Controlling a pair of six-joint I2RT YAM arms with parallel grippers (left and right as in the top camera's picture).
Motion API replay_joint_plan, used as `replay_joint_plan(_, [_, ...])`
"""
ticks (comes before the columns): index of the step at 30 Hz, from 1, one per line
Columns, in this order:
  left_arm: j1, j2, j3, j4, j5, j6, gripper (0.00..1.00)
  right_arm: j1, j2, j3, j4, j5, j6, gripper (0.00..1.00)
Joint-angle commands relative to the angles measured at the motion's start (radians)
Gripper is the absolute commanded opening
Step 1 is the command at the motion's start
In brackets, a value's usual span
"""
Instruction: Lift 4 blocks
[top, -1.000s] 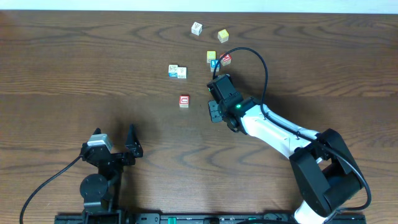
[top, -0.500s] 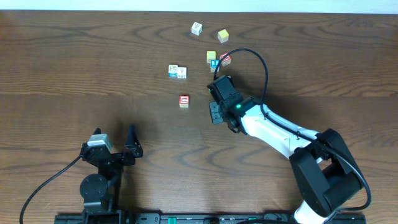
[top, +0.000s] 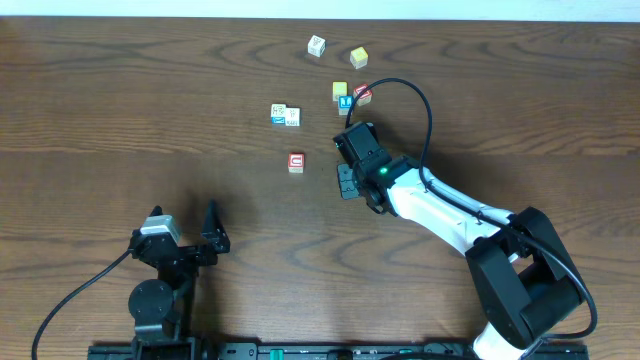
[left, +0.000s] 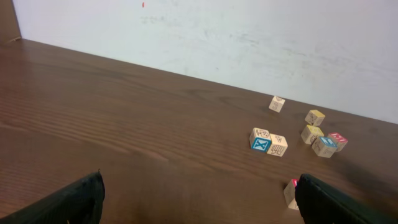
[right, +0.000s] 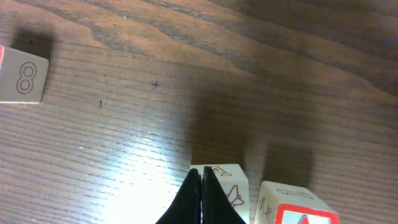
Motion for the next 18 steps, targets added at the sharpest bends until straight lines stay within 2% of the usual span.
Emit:
replay_joint_plan(1, [-0.002,-0.002,-0.023,-0.023,0.006,0.006,0.98,-0.001,-0.002,0.008,-0.014,0.006,0.041,0.01])
replay_joint_plan(18, [-0.002,-0.002,-0.023,-0.023,0.006,0.006,0.98,0.003,-0.002,0.007,-0.05,0.006,0.111,0.01])
